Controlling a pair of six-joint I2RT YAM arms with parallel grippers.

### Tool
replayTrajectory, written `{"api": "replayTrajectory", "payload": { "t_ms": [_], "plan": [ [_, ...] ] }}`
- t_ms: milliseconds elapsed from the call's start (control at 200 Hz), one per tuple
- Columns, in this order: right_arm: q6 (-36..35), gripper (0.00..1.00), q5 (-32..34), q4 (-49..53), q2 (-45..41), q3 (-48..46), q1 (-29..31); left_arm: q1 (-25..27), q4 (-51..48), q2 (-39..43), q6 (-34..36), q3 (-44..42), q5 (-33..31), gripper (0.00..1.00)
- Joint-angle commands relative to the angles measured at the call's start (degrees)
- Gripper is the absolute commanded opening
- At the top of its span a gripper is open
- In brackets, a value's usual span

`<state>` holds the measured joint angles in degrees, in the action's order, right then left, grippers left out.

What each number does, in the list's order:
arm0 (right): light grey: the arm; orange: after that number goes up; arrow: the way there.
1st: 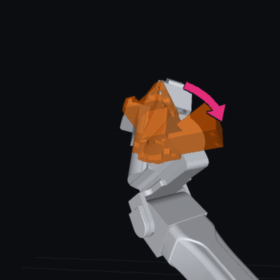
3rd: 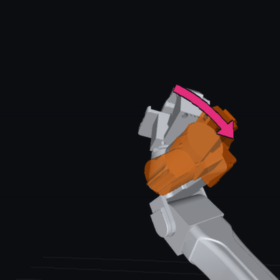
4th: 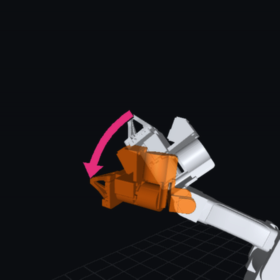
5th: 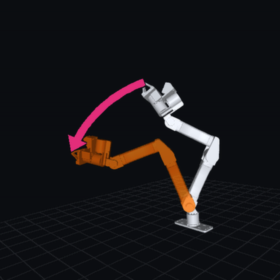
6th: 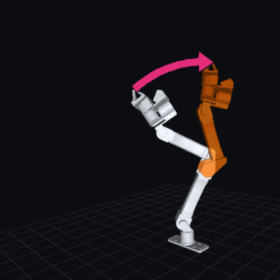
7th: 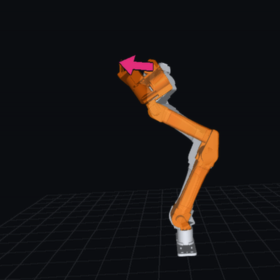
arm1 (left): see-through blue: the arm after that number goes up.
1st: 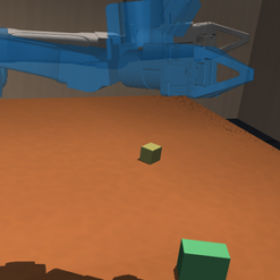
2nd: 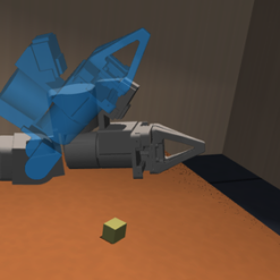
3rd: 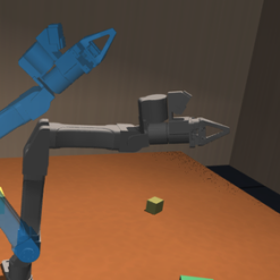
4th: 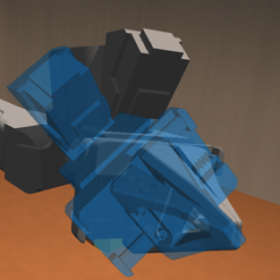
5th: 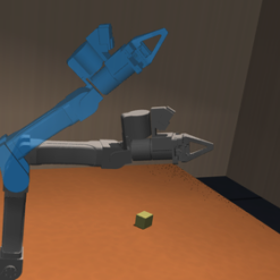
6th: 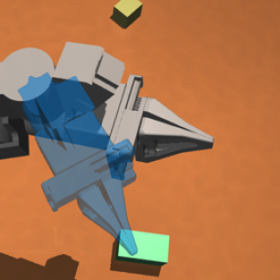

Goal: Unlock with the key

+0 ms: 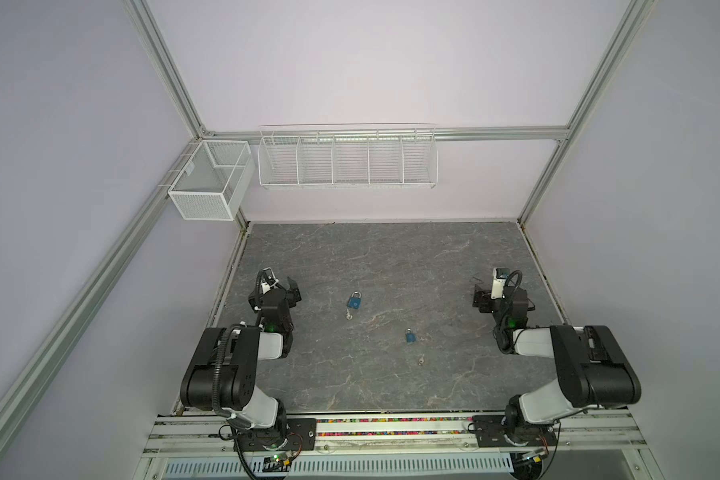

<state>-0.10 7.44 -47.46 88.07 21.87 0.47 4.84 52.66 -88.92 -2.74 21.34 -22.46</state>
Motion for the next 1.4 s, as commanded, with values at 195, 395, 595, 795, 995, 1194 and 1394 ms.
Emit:
{"api": "replayTrajectory", "payload": {
  "t_ms": [195,395,595,795,995,1194,1394],
  "plan": [
    [-1.5,0.88,-0.9,-1.2,-0.6,0.6,-0.1,0.1,1.4,-0.3,0.6,0.4,0.5,0.99],
    [-1.5,0.88,-0.8,-1.3,-0.6,0.5,-0.1,0.1,1.4,-0.3,0.6,0.4,0.5,0.99],
    [-1.5,0.88,-0.8,-1.3,-0.6,0.5,-0.2,0.1,1.5,-0.3,0.7,0.3,0.5,0.99],
    [-1.5,0.88,-0.8,-1.3,-0.7,0.5,-0.1,0.1,1.5,-0.3,0.7,0.3,0.5,0.99],
    [-1.4,0.88,-0.9,-1.5,-0.7,0.3,-0.1,0.0,1.9,-0.2,0.7,0.2,0.4,0.99],
    [-2.2,0.88,-3.0,4.7,-5.3,1.6,-0.2,0.1,0.2,1.1,0.0,0.6,-1.1,0.99],
    [-0.8,0.88,-2.3,12.4,-12.4,2.5,-0.2,0.1,-4.3,6.8,0.3,0.3,0.1,0.99]
  ]
}}
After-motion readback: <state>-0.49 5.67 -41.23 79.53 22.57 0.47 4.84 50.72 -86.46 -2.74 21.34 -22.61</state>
